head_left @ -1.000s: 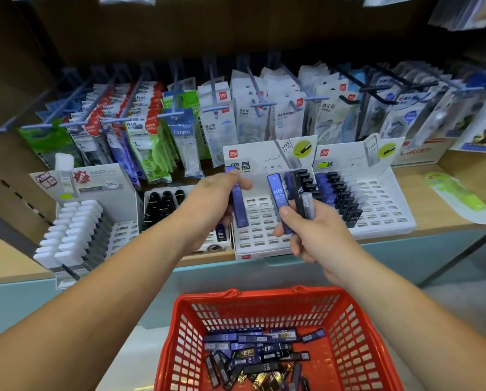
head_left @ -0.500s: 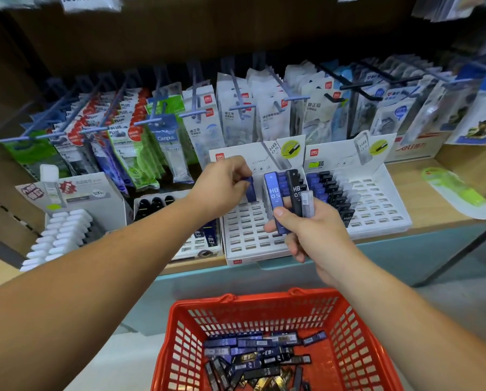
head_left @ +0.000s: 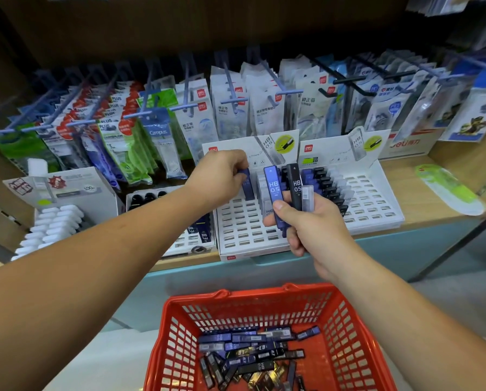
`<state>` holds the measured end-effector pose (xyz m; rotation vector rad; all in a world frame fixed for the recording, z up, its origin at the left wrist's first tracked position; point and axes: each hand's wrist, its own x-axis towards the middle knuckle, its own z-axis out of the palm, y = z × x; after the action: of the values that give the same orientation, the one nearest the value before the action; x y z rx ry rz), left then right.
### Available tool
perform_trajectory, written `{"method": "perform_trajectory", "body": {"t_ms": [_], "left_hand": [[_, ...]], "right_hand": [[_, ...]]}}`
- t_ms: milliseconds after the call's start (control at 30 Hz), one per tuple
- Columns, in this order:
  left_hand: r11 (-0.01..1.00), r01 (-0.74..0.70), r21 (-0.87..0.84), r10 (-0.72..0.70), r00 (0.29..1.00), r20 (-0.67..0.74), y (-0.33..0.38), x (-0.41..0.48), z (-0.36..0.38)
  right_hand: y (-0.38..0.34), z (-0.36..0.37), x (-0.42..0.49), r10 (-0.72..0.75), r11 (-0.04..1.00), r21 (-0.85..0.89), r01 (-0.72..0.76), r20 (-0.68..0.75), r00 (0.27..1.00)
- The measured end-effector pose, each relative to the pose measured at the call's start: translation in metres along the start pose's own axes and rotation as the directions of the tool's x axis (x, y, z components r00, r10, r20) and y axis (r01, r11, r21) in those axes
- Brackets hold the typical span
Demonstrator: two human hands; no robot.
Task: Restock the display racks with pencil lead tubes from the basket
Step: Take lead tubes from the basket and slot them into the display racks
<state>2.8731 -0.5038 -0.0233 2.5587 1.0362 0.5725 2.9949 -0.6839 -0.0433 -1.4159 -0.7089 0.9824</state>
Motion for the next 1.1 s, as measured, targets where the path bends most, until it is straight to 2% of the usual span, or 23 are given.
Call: {"method": "perform_trajectory", "body": {"t_ms": [267, 433, 500, 633, 700, 733, 767, 833, 867, 933, 1000, 1100], "left_hand": [[0.991, -0.025, 0.131, 0.024, 1.000, 0.014, 0.001, 0.004, 0.002], [0.932, -0.190, 0.310, 0.207, 0.978, -0.022, -0.006, 0.003, 0.012], [0.935, -0.184, 0.304, 0.208, 0.977, -0.050, -0.006, 0.003, 0.011], [0.951, -0.106, 0.292, 0.113, 0.994, -0.007, -0.006, -0.002, 0.010], [0.984, -0.038, 0.172, 0.054, 0.994, -0.090, -0.001, -0.008, 0.007], [1.000, 0.010, 0.013, -0.008, 0.991, -0.134, 0.005, -0.012, 0.003], [0.975, 0.066, -0.214, -0.094, 0.988, -0.124, 0.012, -0.015, -0.001], [0.777, 0.187, -0.601, -0.183, 0.981, 0.068, 0.023, -0.022, -0.007], [0.711, 0.217, -0.669, -0.160, 0.976, 0.146, 0.027, -0.025, -0.011], [0.684, 0.216, -0.697, -0.117, 0.975, 0.188, 0.029, -0.030, -0.015], [0.669, 0.204, -0.715, -0.164, 0.978, 0.126, 0.024, -0.027, -0.020], [0.766, 0.192, -0.614, -0.251, 0.968, -0.012, 0.009, -0.019, -0.029]], "right_hand": [[0.000, -0.001, -0.001, 0.012, 1.000, -0.002, -0.012, 0.005, 1.000], [0.000, 0.000, -0.001, 0.020, 1.000, -0.002, -0.020, -0.004, 1.000], [0.000, 0.000, 0.000, 0.027, 1.000, -0.001, -0.027, -0.021, 0.999], [0.001, -0.001, 0.000, 0.033, 0.999, -0.002, -0.033, -0.025, 0.999], [0.001, -0.001, 0.000, 0.036, 0.999, -0.002, -0.036, -0.012, 0.999], [0.002, -0.001, 0.000, 0.036, 0.999, 0.000, -0.036, -0.005, 0.999], [0.002, 0.000, 0.001, 0.037, 0.999, 0.001, -0.037, 0.000, 0.999], [0.002, 0.001, 0.001, 0.046, 0.999, 0.002, -0.046, 0.004, 0.999], [0.003, 0.001, 0.002, 0.051, 0.999, -0.003, -0.051, 0.008, 0.999], [0.005, 0.004, 0.002, 0.062, 0.998, -0.014, -0.062, 0.021, 0.998], [0.005, 0.005, 0.002, 0.059, 0.997, -0.041, -0.060, -0.012, 0.998], [0.004, 0.002, 0.001, 0.024, 0.991, -0.129, -0.031, -0.057, 0.998]]}}
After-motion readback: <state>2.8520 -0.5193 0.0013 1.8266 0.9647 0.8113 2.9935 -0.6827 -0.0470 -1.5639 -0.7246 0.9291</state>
